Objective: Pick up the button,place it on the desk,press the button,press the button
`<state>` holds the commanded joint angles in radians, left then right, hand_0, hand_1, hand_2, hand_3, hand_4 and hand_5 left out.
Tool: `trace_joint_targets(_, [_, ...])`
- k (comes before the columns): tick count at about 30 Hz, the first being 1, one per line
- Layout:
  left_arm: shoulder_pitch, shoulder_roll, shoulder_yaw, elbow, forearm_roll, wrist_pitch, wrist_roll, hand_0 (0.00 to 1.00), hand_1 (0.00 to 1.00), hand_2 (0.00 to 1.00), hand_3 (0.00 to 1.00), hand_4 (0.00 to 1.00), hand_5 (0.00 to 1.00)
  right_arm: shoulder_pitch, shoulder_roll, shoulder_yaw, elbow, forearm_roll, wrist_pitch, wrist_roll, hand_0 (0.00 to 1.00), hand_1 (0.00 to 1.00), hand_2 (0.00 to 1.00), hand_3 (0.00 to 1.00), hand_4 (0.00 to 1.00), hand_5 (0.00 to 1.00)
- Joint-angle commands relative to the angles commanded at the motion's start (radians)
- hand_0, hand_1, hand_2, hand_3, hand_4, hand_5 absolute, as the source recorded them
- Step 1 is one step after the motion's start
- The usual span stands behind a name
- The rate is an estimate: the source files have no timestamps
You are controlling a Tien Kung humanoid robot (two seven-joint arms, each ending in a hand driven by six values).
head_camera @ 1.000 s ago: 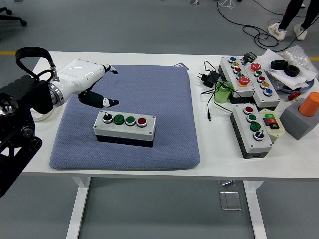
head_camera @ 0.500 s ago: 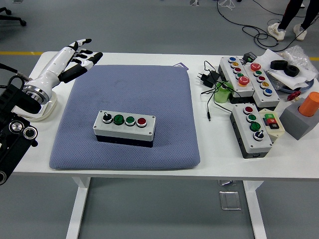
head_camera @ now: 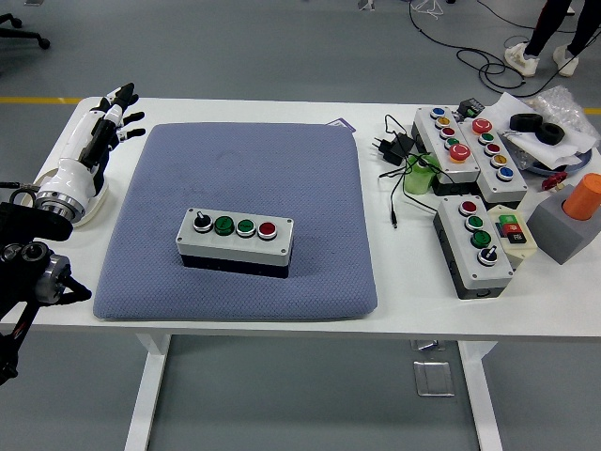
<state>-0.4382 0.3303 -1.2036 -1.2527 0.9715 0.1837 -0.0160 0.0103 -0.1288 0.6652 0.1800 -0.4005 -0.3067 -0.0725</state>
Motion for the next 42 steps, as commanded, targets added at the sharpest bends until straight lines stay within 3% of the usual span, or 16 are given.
trace_joint_targets(4, [0.007, 0.000, -0.004, 0.010, -0.174, -0.017, -0.014, 0.740, 0.833, 0.908, 0.913, 0.704, 0.998, 0.001, 0.000, -0.001, 0.000, 0.002, 0.000, 0.000, 0.633, 0.532, 0.573, 0.585, 0.269, 0.039])
trace_joint_targets(6, [0.007, 0.001, -0.005, 0.015, -0.210, -0.024, -0.014, 0.740, 0.833, 0.908, 0.913, 0.704, 0.998, 0.002, 0.000, -0.001, 0.000, 0.002, 0.000, 0.000, 0.633, 0.532, 0.573, 0.585, 0.269, 0.039])
trace_joint_targets(33, [0.018, 0.004, -0.016, 0.055, -0.213, -0.048, -0.029, 0.745, 0.838, 0.912, 0.925, 0.674, 0.998, 0.004, 0.001, -0.003, 0.000, 0.004, 0.000, 0.000, 0.633, 0.533, 0.573, 0.585, 0.268, 0.039])
trace_joint_targets(42, [0.033, -0.001, -0.042, 0.034, -0.151, -0.058, -0.030, 0.747, 0.840, 0.912, 0.921, 0.672, 0.998, 0.007, 0.001, -0.011, 0.000, 0.004, 0.001, -0.006, 0.633, 0.534, 0.573, 0.585, 0.267, 0.040])
